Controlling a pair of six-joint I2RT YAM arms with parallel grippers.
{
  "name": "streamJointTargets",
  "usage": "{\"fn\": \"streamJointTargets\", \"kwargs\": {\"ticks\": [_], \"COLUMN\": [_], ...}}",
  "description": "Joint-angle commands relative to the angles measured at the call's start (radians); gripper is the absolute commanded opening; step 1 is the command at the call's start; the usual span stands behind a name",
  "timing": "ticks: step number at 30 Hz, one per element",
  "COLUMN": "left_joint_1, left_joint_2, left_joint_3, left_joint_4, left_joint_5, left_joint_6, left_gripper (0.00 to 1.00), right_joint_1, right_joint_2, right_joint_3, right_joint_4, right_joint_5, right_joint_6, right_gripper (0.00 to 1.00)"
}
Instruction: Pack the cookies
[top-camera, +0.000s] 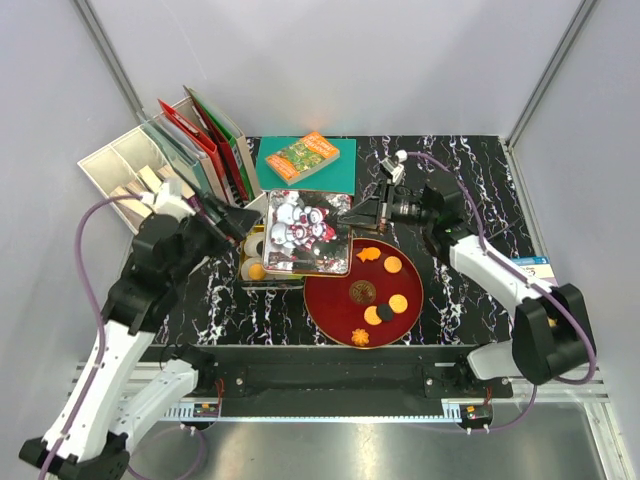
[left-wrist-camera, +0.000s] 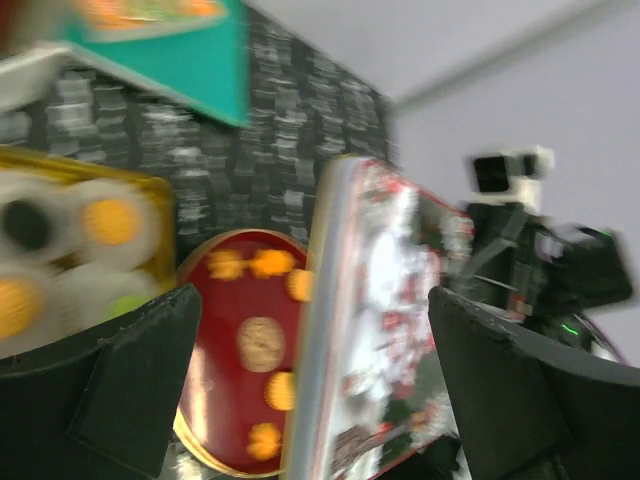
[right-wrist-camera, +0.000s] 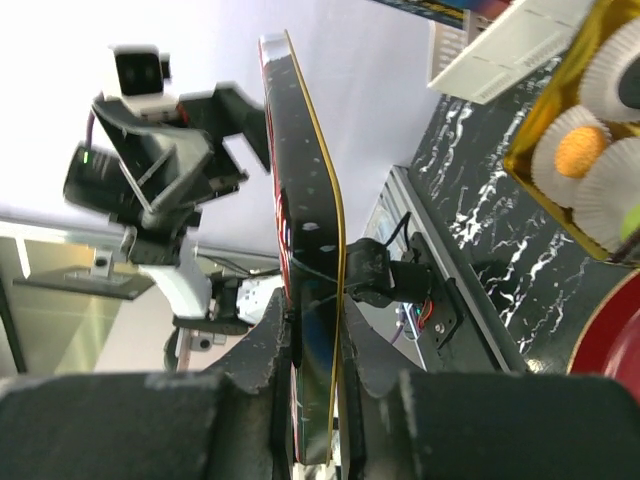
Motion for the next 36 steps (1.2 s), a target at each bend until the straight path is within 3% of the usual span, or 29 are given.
{"fn": "streamJointTargets", "kwargs": {"ticks": [1,5,18,30,36], "left_joint_1": [0.004,0.004,0.004,0.004,0.003], "left_joint_2": [-0.086,-0.143,-0.17,-0.249,-0.258], "left_joint_3": [0.01,-0.006,-0.138,-0.153,-0.177], "left_joint_4": [-0.345,-0.422,-0.476,-0.482,-0.493], "left_joint_5": [-0.418,-0.494,-0.431,-0.432,-0.403], "left_joint_6": [-0.015,-0.027,-0.031,0.0,-0.003], "left_gripper": [0.99,0.99,0.99,0.99,0.99], "right_joint_1": [0.003,0.003,0.008,0.085,0.115], "right_joint_2": [0.081,0.172,0.483,0.729,0.816], "right_joint_3": [0.073,0.099,0.255,0.55,0.614], "right_joint_4": [-0.044,-0.046,-0.061,-0.326,-0.327], "right_joint_5": [-0.014,-0.009,-0.033,0.035,0.052], "right_joint_6": [-0.01,-0.011,-0.091,-0.275,-0.258], "right_gripper": [0.0,0.0,0.0,0.0,0.0]}}
